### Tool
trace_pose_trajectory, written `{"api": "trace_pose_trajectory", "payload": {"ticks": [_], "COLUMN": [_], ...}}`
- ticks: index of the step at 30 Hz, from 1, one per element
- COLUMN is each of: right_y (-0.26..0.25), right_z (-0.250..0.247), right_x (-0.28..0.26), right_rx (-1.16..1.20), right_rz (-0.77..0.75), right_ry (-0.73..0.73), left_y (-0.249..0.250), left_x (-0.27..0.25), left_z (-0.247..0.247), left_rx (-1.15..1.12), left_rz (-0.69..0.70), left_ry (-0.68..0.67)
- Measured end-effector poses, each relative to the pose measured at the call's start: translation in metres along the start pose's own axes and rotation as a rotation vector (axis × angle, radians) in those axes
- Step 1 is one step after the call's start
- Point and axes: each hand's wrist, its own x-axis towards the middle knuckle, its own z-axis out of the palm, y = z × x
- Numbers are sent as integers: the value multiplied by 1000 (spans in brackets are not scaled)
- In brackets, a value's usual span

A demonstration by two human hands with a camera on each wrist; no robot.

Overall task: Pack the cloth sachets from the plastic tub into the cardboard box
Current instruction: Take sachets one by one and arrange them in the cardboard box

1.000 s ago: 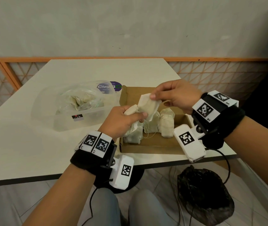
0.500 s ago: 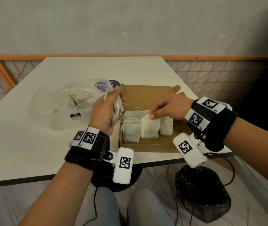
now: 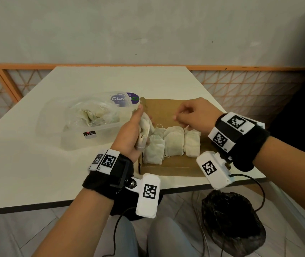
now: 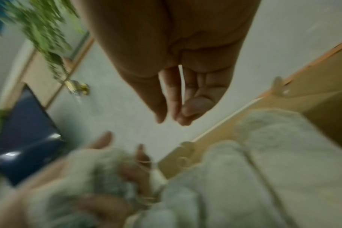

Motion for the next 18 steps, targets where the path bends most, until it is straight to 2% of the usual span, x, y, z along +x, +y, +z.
{"api": "trace_pose_trajectory", "payload": {"ticks": [5,8,12,14,18], "right_y": [-38,-38,-25,-18,-14], "right_z": [16,24,18,14,11], "right_x": [-31,-31,-22,-19,-17], "right_rx": [164,167,416,500,653], "right_rz": [-13,-17,111,143,151], "right_ry": [-247,-254,-270,-254,-191], "left_y": [-5,-6,-5,-1,-1], "left_x": [5,2,-2,-6,-6], "left_z": [10,18,13,11,14], "left_rx": [-98,-218,-432,-468,-357], "left_rz": [-53,-103,-154,-149,-98], "left_ry": [17,-32,-134,-168,-181]}}
